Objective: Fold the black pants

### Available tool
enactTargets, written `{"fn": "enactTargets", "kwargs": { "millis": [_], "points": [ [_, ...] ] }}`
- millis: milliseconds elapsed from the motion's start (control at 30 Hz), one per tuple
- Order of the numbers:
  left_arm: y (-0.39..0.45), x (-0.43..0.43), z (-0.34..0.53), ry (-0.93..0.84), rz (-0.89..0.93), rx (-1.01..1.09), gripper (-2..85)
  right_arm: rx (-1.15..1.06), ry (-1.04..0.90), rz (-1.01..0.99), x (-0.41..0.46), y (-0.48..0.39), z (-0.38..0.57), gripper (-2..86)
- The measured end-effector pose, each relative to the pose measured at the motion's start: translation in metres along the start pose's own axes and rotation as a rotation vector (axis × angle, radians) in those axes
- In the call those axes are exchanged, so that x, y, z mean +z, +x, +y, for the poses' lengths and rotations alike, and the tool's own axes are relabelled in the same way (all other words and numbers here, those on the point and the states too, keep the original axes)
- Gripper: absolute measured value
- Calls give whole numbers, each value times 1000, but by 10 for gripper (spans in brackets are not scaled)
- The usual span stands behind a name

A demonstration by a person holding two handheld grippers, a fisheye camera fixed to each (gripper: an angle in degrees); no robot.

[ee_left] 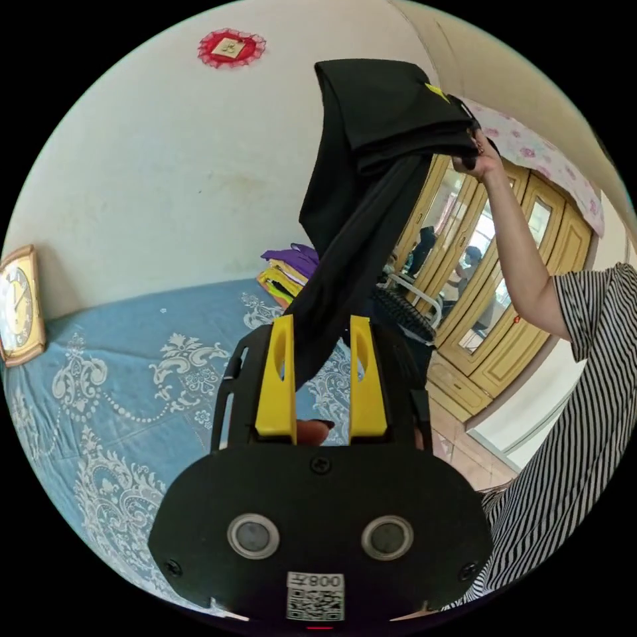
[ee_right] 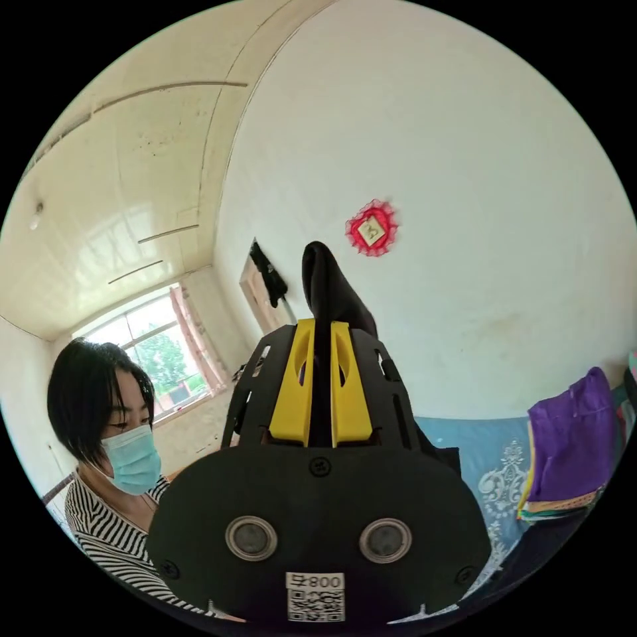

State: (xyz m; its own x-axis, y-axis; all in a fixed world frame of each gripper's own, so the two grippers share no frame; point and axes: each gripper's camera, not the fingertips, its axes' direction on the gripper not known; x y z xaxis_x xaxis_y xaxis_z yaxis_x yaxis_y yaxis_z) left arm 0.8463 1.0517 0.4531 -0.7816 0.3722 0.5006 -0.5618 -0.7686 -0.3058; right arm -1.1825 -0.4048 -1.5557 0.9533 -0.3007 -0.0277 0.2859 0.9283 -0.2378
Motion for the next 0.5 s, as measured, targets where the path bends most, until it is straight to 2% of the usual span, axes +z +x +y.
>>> {"fn": "enactTargets", "kwargs": {
  "millis": [133,267,367,500],
  "points": [
    [-6,-70,47,26,-224,-66,114,55,-79,-144,46,-28,3,19],
    [-12,-142,101,41,-300,-170,113,47,-170,-183,76,-67,0,18],
    [-12,-185,145,67,-282,-217,121,61,-223,-207,97,-95,-3,16],
    [-15,-202,184,4,-205,-253,135,74,-276,-211,126,-129,-8,15]
  ]
}}
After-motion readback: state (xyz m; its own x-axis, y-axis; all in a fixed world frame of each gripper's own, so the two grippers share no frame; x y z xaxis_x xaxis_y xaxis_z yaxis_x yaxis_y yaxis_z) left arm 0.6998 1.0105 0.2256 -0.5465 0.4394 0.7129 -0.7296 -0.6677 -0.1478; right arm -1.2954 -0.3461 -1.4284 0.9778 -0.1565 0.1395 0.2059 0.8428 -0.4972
